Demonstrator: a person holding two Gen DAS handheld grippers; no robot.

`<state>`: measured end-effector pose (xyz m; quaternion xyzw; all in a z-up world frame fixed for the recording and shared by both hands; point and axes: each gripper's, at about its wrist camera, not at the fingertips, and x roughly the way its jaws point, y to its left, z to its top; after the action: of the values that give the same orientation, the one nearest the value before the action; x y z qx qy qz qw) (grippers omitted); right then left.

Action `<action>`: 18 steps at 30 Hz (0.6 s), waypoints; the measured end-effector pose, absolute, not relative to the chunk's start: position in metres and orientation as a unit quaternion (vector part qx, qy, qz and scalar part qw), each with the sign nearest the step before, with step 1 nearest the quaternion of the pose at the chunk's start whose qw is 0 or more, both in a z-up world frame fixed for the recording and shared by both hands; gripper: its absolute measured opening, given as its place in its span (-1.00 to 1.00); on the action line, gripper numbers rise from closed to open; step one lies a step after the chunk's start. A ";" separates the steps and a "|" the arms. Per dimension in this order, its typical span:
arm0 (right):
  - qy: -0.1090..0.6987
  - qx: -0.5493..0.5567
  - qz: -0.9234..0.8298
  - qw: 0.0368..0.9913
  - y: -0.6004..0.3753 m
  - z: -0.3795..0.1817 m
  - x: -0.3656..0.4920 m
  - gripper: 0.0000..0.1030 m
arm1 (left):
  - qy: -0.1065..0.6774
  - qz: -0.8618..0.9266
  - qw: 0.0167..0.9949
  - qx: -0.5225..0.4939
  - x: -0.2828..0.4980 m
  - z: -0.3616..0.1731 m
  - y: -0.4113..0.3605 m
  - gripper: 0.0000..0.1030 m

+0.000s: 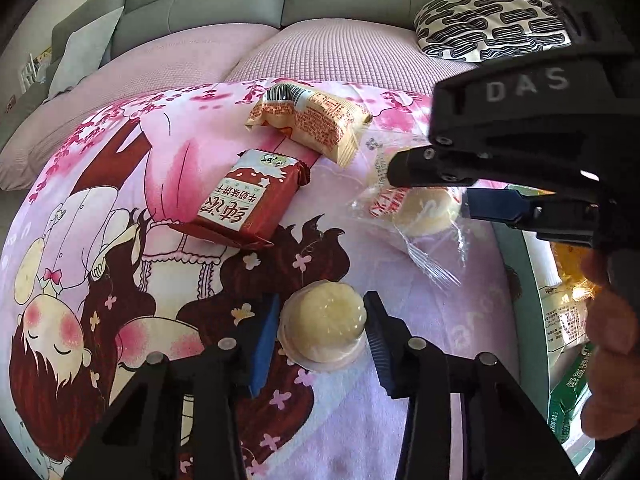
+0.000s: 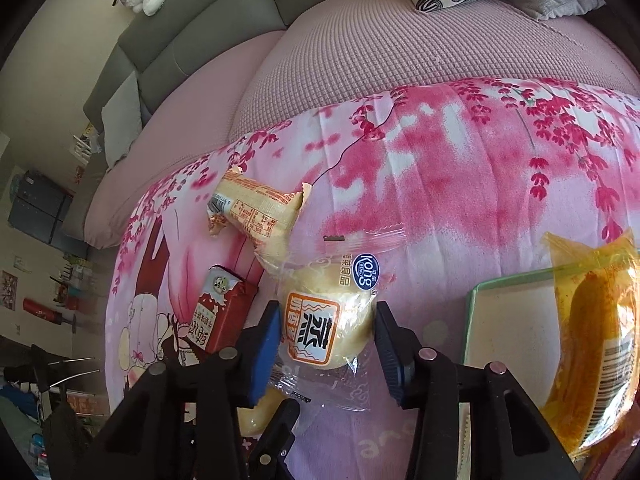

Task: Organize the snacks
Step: 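Grasp the clear bun packet with the right tool while the left tool grasps the cream cake, then carry the bun packet and cream cake over the teal-rimmed box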

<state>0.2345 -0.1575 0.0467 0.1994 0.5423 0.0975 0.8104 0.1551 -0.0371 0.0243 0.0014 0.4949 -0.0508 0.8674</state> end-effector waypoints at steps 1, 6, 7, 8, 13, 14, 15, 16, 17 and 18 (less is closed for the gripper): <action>0.540 0.199 0.097 0.812 -0.158 0.048 0.231 -0.07 | 0.495 -0.051 0.867 0.002 0.153 0.025 -0.039 -0.14; 0.528 0.218 0.098 0.815 -0.167 0.053 0.209 -0.08 | 0.497 -0.050 0.866 -0.005 0.149 0.027 -0.035 -0.15; 0.524 0.220 0.098 0.817 -0.168 0.055 0.203 -0.08 | 0.497 -0.050 0.866 -0.007 0.148 0.027 -0.034 -0.15; 0.519 0.222 0.097 0.820 -0.169 0.058 0.197 -0.08 | 0.498 -0.049 0.866 -0.008 0.149 0.026 -0.031 -0.15; 0.494 0.237 0.097 0.831 -0.177 0.074 0.172 -0.08 | 0.497 -0.042 0.867 -0.016 0.147 0.029 -0.022 -0.15; 0.488 0.239 0.094 0.834 -0.179 0.078 0.167 -0.08 | 0.495 -0.040 0.868 -0.018 0.146 0.031 -0.021 -0.15; 0.483 0.241 0.091 0.837 -0.181 0.080 0.163 -0.08 | 0.493 -0.040 0.869 -0.019 0.145 0.032 -0.020 -0.16; 0.479 0.243 0.088 0.839 -0.184 0.083 0.158 -0.08 | 0.490 -0.039 0.870 -0.022 0.145 0.034 -0.018 -0.18; 0.474 0.246 0.085 0.841 -0.186 0.085 0.154 -0.08 | 0.489 -0.039 0.871 -0.025 0.145 0.036 -0.017 -0.19; 0.470 0.250 0.083 0.842 -0.190 0.087 0.150 -0.08 | 0.487 -0.038 0.872 -0.026 0.144 0.038 -0.016 -0.19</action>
<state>0.1495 -0.1895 0.0867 0.2496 0.4701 0.0833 0.8425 0.1439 -0.0164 0.0377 -0.0262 0.4867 -0.0379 0.8724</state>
